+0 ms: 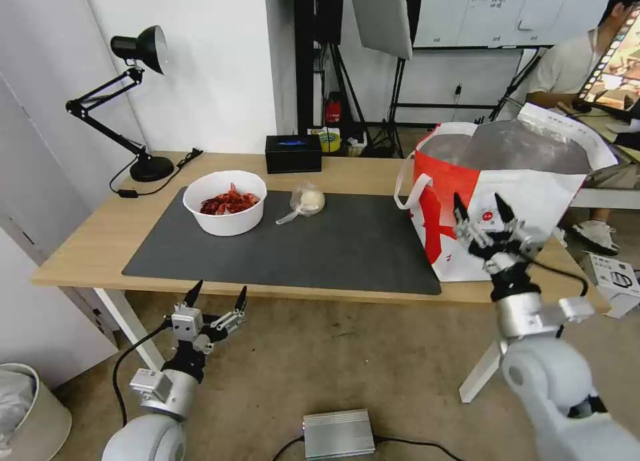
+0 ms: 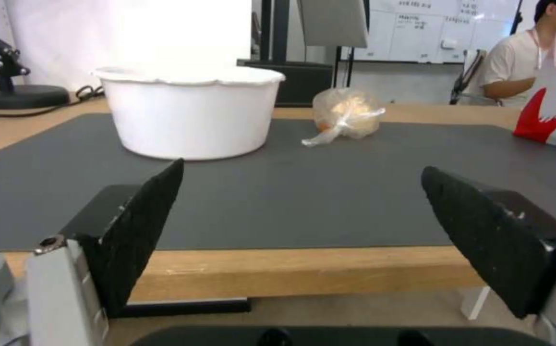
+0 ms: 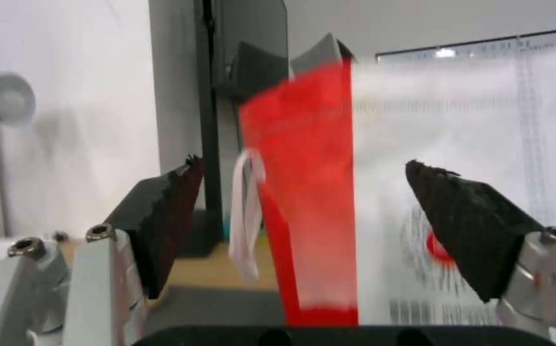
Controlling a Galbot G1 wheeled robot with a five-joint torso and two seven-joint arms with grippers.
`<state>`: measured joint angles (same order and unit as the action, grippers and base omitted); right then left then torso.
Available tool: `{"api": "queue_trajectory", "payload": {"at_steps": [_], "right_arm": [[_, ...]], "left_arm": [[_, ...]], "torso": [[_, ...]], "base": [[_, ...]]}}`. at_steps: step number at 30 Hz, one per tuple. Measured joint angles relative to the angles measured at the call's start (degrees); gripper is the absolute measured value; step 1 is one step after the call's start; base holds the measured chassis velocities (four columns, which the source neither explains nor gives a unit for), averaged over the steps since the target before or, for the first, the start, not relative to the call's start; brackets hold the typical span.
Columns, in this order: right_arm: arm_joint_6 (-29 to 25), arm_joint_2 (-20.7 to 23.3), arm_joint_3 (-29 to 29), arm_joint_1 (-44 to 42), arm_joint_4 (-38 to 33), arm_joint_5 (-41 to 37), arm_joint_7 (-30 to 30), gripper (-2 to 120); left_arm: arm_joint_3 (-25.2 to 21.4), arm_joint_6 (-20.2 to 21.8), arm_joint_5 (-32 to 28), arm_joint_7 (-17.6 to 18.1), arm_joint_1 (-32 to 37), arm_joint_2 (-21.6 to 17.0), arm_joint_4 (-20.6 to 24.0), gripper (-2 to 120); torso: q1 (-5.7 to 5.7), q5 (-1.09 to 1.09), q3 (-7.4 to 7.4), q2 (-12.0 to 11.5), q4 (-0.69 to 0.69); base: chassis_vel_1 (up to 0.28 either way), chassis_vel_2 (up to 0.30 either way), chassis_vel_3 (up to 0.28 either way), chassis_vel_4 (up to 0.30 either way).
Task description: Pick up the trash from the table and place it into the takeout bag.
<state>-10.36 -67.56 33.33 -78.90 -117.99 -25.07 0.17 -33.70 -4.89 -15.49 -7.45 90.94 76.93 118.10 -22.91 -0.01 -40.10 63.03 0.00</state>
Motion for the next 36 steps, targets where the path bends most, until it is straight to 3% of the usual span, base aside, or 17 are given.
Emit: {"api": "queue_trajectory", "payload": {"at_steps": [15,19,22,36], "right_arm": [[-3.27,-6.78,-2.81,-5.72,3.89,8.43,-0.04,82],[-2.3,-7.67,-4.02,-6.41,3.35,7.46,0.58,84],[-1.11,-8.83,-5.19,-7.23,2.25,8.8,1.42,98],[1.8,-10.02,-7.68,-9.45,0.28,12.99,3.18,100]], "left_arm": [[0.05,-0.17,0.01,0.0,-2.76,-0.08,-3.23,100],[-0.07,-0.19,-0.09,0.01,-3.03,-0.18,-3.5,100],[-0.6,-0.21,-0.48,0.0,-3.0,-0.4,-3.49,100],[-0.9,-0.24,-0.97,-0.1,-2.72,-0.02,-2.71,100]], "torso": [[0.0,0.0,0.0,0.0,0.0],[-0.01,0.01,-0.01,0.0,-0.01],[-0.01,0.0,-0.01,0.0,0.0],[-0.01,0.0,0.0,-0.01,0.0]], "base": [[0.0,0.0,0.0,0.0],[0.0,0.0,0.0,0.0],[0.0,0.0,0.0,0.0],[0.0,0.0,0.0,0.0]]}}
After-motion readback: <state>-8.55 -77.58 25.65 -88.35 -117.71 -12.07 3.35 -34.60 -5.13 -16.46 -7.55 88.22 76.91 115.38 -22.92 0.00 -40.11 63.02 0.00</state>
